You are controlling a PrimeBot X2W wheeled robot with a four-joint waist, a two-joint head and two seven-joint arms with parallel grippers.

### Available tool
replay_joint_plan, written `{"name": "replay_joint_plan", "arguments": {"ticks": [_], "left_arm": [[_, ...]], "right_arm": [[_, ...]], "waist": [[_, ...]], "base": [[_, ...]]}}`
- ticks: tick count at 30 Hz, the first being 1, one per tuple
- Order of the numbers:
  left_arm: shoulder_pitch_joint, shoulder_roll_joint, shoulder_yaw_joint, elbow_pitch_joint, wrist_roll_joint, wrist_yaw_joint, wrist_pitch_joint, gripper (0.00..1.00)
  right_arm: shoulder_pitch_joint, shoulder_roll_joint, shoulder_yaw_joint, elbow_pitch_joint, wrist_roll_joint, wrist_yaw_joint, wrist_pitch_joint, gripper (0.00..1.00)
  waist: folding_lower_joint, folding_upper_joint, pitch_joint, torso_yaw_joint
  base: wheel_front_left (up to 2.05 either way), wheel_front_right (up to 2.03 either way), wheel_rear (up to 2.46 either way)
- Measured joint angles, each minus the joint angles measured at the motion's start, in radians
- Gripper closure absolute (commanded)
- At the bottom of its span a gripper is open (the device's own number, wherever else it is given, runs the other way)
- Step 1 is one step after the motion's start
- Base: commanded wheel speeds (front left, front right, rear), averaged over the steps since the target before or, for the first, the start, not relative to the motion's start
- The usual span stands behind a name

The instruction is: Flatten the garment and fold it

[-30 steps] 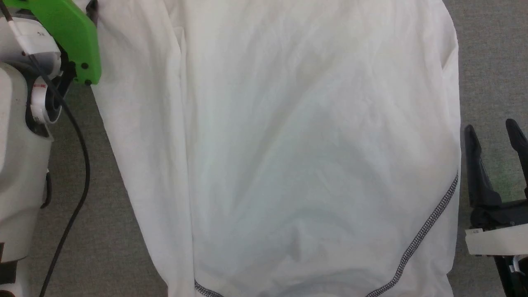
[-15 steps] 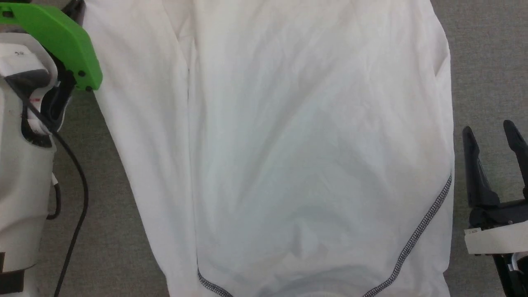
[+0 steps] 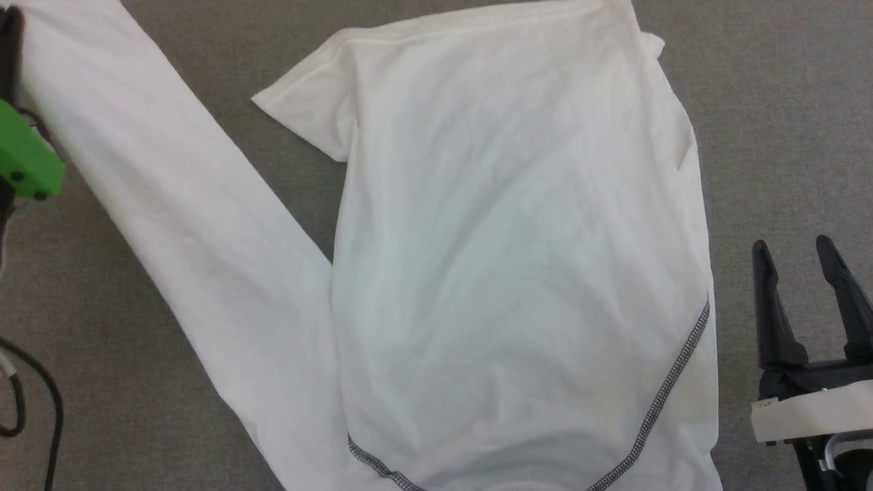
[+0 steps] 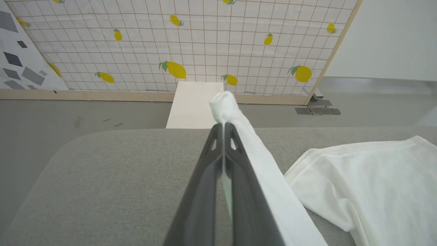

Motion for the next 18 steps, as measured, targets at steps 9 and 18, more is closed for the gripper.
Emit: {"name": "replay_joint_plan", "arguments": {"ticks": [9,18], "left_arm": [[0.358,0.033,0.248,-0.197,-0.078,0.084,-0.010,1.00],[0.594,-0.033,0.408,-0.321,-0.133,0.099,-0.054,1.00]], "right_arm": [[0.057,0.050,-0.012,-0.024,-0.029,0.000,0.026,0.00],[0.079,0.072,-0.008,-0.047,-0.042,0.000,0.048,0.00]], "waist": [[0.0000,0.0000,-0.124,0.036],[0.0000,0.0000,-0.201,0.084]], "base": [[0.00,0.00,0.00],[0.00,0.00,0.00]]}}
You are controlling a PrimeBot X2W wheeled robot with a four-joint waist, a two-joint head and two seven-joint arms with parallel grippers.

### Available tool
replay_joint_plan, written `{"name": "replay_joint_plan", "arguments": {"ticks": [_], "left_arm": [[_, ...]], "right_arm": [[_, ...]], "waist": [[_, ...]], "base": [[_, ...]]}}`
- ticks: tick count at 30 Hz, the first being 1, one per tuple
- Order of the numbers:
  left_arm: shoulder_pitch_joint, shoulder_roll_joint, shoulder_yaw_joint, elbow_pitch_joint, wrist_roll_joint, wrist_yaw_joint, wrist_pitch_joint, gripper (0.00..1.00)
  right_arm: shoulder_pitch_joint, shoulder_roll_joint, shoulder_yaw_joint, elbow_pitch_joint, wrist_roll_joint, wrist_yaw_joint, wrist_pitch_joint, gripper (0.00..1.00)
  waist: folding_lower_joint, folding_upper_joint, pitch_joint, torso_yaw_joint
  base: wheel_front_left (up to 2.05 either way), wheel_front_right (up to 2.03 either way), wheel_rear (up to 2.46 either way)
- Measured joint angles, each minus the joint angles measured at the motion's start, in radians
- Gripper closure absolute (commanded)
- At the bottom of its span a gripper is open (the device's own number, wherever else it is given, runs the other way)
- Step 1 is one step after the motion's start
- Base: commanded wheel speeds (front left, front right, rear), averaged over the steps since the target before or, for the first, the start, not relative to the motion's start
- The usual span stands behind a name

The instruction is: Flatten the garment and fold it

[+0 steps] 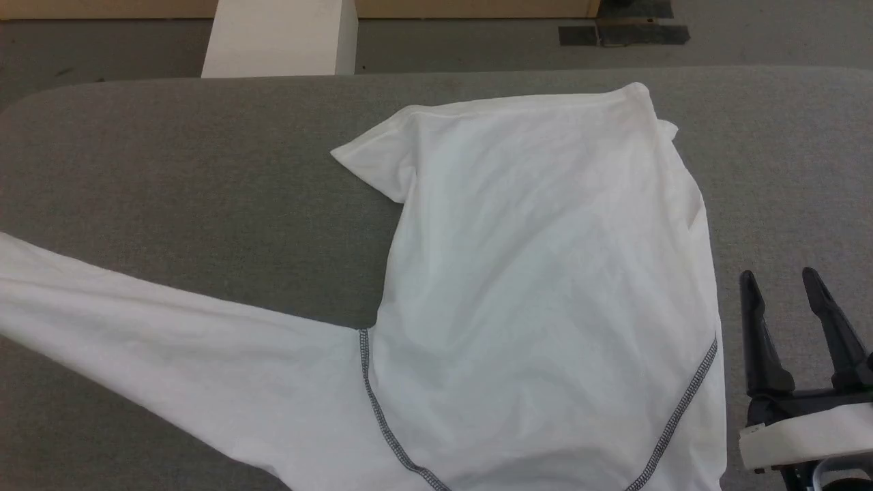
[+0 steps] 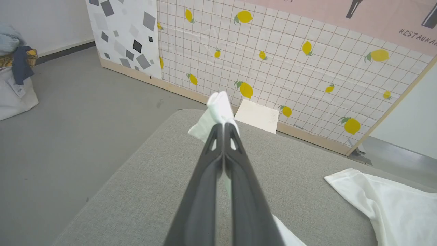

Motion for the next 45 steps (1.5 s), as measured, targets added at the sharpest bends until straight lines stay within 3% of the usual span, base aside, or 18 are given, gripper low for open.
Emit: {"name": "replay_joint_plan", "arguments": {"ticks": [7,13,18,24,29,36,45], "left_arm": [[0.041,-0.003,0.051,-0.088,-0.017,0.005,-0.007,1.00],[0.020,-0.012,-0.032,-0.201,-0.031,0.017,0.017,1.00],[-0.052,-0.034,-0.203,-0.307,-0.022,0.026,0.053,1.00],[-0.169,-0.114,-0.511,-0.328,0.073,0.025,0.081,1.00],[-0.249,-0.251,-0.799,-0.211,0.153,-0.006,0.081,1.00],[-0.260,-0.426,-1.090,0.064,0.205,-0.071,0.029,1.00],[-0.296,-0.486,-1.309,0.464,0.236,-0.136,-0.059,1.00]], "right_arm": [[0.010,0.003,0.009,-0.011,-0.008,0.000,0.008,0.00],[0.019,0.005,-0.018,-0.018,-0.005,0.000,0.009,0.00],[0.015,0.005,-0.077,-0.029,-0.007,0.000,0.009,0.00],[0.014,0.005,-0.126,-0.040,-0.007,0.000,0.010,0.00],[0.014,0.005,-0.144,-0.052,-0.006,0.000,0.013,0.00],[0.008,0.005,-0.144,-0.064,-0.003,0.000,0.019,0.00],[-0.009,0.005,-0.121,-0.060,0.014,0.000,0.021,0.00]], "waist": [[0.0000,0.0000,-0.032,0.011],[0.0000,0.0000,-0.040,0.000],[0.0000,0.0000,-0.048,-0.016],[0.0000,0.0000,-0.052,-0.029],[0.0000,0.0000,-0.048,-0.035],[0.0000,0.0000,-0.027,-0.052],[0.0000,0.0001,0.012,-0.084]], "base": [[0.00,0.00,0.00],[0.00,0.00,0.00],[0.00,0.00,0.00],[0.00,0.00,0.00],[0.00,0.00,0.00],[0.00,0.00,0.00],[0.00,0.00,0.00]]}}
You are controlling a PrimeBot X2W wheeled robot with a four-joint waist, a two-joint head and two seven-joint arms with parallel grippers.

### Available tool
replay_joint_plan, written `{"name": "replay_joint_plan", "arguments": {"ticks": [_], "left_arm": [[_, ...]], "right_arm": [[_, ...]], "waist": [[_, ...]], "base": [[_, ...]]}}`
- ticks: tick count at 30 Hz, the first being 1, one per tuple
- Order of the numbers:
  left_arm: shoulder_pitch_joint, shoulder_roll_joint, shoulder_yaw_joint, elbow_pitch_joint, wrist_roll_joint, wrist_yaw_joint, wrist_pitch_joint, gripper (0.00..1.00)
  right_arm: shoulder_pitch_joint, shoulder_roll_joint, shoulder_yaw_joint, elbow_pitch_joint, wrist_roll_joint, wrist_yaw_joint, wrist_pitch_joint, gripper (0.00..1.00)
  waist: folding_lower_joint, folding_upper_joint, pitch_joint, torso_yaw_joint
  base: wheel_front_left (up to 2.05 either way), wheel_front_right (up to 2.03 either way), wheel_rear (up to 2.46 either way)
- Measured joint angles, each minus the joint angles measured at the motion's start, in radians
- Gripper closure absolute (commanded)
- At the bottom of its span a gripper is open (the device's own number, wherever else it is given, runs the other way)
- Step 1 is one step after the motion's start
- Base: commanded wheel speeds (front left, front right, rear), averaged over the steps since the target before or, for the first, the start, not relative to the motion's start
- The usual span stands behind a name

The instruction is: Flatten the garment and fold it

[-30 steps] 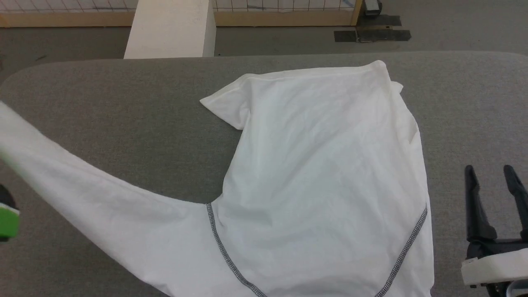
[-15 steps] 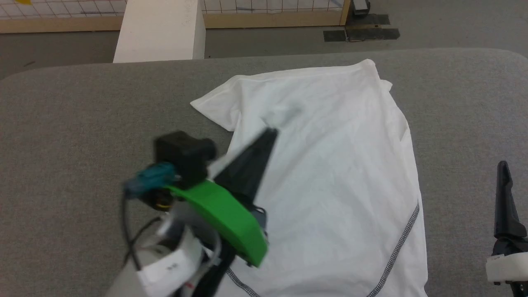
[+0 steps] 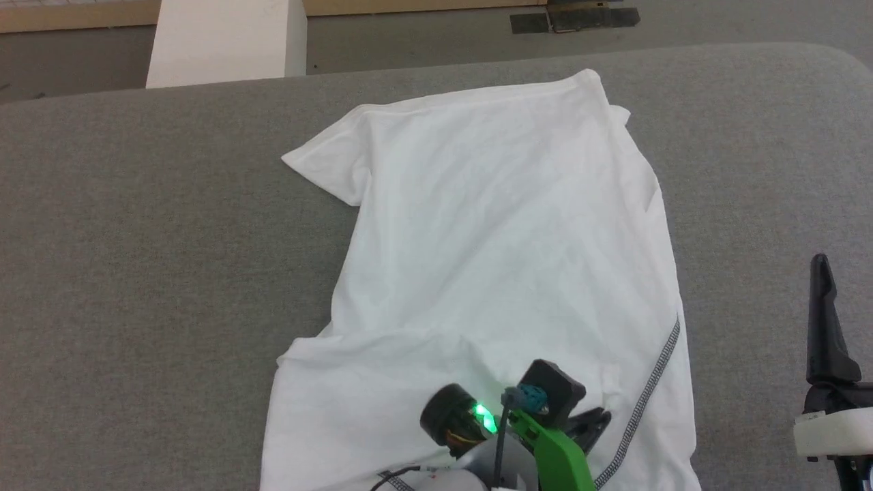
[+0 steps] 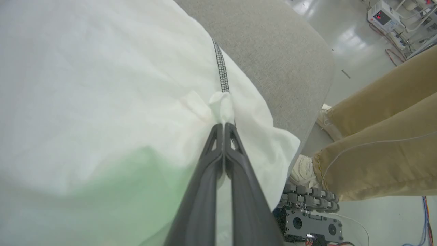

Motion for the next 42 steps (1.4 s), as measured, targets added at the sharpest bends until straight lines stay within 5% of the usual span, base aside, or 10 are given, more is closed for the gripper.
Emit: {"name": "replay_joint_plan", "arguments": {"ticks": [8,9,10,17,24,34,38,42], "left_arm": [[-0.095,-0.004,-0.166,0.199,-0.145,0.029,-0.078,1.00],[-0.102,-0.004,-0.179,0.214,-0.165,0.033,-0.086,0.73],[-0.113,-0.004,-0.196,0.230,-0.181,0.041,-0.099,0.00],[-0.207,-0.005,-0.226,0.225,-0.304,0.081,-0.223,0.00],[-0.313,0.011,-0.085,0.150,-0.318,0.177,-0.422,0.00],[-0.188,0.399,0.189,-0.230,-0.156,0.475,-0.569,0.00],[-0.015,0.479,0.266,-0.384,-0.104,0.568,-0.578,0.00],[0.171,0.484,0.377,-0.494,-0.056,0.630,-0.581,0.00]], "right_arm": [[-0.018,0.000,0.017,0.033,0.013,0.000,-0.013,0.00],[-0.019,0.000,0.018,0.037,0.014,0.000,-0.014,0.00],[-0.020,0.000,0.019,0.041,0.014,0.000,-0.015,0.00],[-0.021,0.000,0.008,0.052,0.014,0.000,-0.014,0.00],[-0.019,0.000,0.003,0.050,0.014,0.000,-0.008,0.00],[-0.002,0.000,0.016,0.057,0.019,0.000,-0.003,0.00],[0.005,0.000,0.028,0.072,0.028,0.000,-0.010,0.00],[0.009,0.000,0.038,0.096,0.044,0.000,-0.025,0.00]], "waist": [[0.0000,0.0000,0.028,-0.042],[0.0000,0.0000,0.029,-0.046],[0.0000,0.0000,0.029,-0.050],[0.0000,0.0000,0.012,-0.048],[0.0000,0.0000,-0.010,-0.020],[0.0000,0.0000,-0.025,0.013],[0.0001,-0.0001,-0.022,0.022],[0.0001,0.0000,-0.020,0.029]], "base": [[0.00,0.00,0.00],[0.00,0.00,0.00],[0.00,0.00,0.00],[0.00,0.00,0.00],[0.00,0.00,0.00],[0.00,0.00,0.00],[0.00,0.00,0.00],[0.00,0.00,0.00]]}}
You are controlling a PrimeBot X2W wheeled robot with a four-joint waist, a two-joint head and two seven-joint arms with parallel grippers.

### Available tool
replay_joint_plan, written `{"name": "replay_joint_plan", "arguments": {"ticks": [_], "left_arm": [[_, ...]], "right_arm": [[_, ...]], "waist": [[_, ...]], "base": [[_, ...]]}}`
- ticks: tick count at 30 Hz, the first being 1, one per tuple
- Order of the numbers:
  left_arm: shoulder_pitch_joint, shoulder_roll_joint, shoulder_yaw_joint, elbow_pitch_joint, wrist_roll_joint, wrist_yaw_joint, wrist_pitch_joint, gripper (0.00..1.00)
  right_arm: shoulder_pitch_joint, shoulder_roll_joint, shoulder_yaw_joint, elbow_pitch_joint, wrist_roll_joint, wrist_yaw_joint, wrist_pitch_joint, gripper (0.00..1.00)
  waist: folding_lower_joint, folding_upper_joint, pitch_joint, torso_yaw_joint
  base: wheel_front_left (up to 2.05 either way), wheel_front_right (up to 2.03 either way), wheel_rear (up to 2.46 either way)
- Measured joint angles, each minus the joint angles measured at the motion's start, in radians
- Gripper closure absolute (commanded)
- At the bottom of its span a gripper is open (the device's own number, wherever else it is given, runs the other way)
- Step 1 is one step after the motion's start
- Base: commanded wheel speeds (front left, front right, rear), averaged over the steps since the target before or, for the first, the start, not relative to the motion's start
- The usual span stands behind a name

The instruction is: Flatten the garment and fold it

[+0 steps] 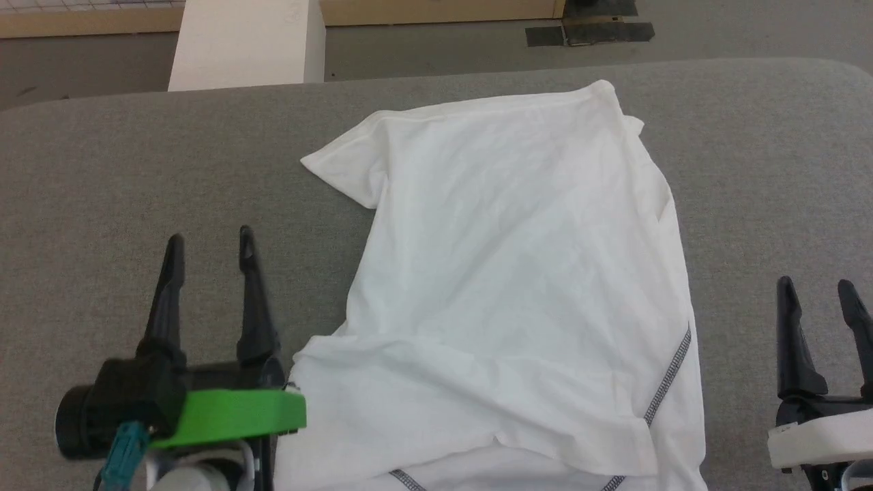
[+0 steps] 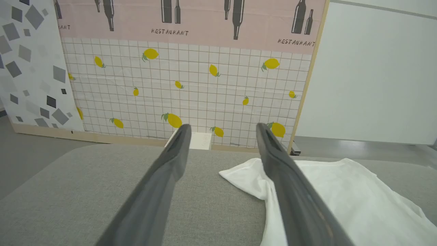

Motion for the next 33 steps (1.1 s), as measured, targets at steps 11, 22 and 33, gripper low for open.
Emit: {"name": "replay_joint_plan", "arguments": {"ticks": [11,22,33], "left_arm": [[0.232,-0.143,0.164,-0.039,0.112,-0.102,-0.001,0.00],[0.199,-0.241,0.206,-0.026,0.209,-0.219,-0.001,0.00],[0.091,-0.333,0.197,-0.010,0.286,-0.294,-0.001,0.00]], "right_arm": [[-0.036,-0.017,-0.027,0.023,-0.003,0.000,0.015,0.00],[-0.467,-0.297,-0.017,0.078,0.137,0.000,0.279,0.00],[-0.814,-0.463,0.111,0.337,0.195,0.000,0.545,0.00]], "waist": [[0.0000,-0.0001,0.004,0.024],[0.0000,0.0000,0.116,0.026],[0.0002,0.0000,0.305,0.064]], "base": [[0.00,0.00,0.00],[0.00,0.00,0.00],[0.00,0.00,0.00]]}}
